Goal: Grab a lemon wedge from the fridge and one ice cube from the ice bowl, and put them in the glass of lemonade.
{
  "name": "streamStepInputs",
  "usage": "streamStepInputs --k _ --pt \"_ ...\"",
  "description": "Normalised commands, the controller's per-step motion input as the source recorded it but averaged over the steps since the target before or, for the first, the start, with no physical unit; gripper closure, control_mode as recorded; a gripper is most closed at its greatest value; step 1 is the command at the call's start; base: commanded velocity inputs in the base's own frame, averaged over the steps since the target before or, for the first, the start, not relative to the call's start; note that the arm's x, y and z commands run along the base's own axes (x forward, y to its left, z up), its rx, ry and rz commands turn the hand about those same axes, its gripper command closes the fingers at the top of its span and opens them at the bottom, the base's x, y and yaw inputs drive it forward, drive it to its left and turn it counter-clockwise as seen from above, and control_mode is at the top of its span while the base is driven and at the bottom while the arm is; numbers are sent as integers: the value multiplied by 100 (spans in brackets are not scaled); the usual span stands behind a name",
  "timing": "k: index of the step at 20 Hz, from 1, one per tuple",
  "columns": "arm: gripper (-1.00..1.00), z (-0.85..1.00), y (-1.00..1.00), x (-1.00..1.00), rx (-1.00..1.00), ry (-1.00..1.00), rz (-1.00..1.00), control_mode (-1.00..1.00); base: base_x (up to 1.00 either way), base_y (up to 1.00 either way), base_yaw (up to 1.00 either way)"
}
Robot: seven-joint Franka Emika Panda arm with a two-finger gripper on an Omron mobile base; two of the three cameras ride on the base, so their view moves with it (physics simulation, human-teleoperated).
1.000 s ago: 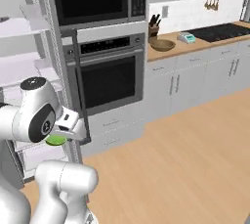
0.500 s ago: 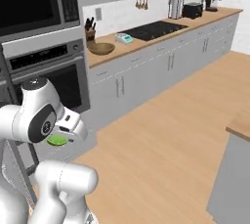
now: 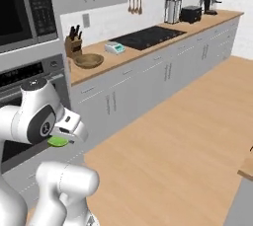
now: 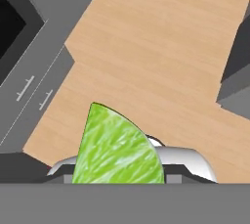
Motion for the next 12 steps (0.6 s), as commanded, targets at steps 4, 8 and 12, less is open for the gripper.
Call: streamStepInputs --k 4,8,12 --pt "100 0 0 0 0 0 0 100 100 -28 18" --pt "100 0 0 0 0 0 0 100 100 -13 27" --pt "100 0 0 0 0 0 0 100 100 -3 31"
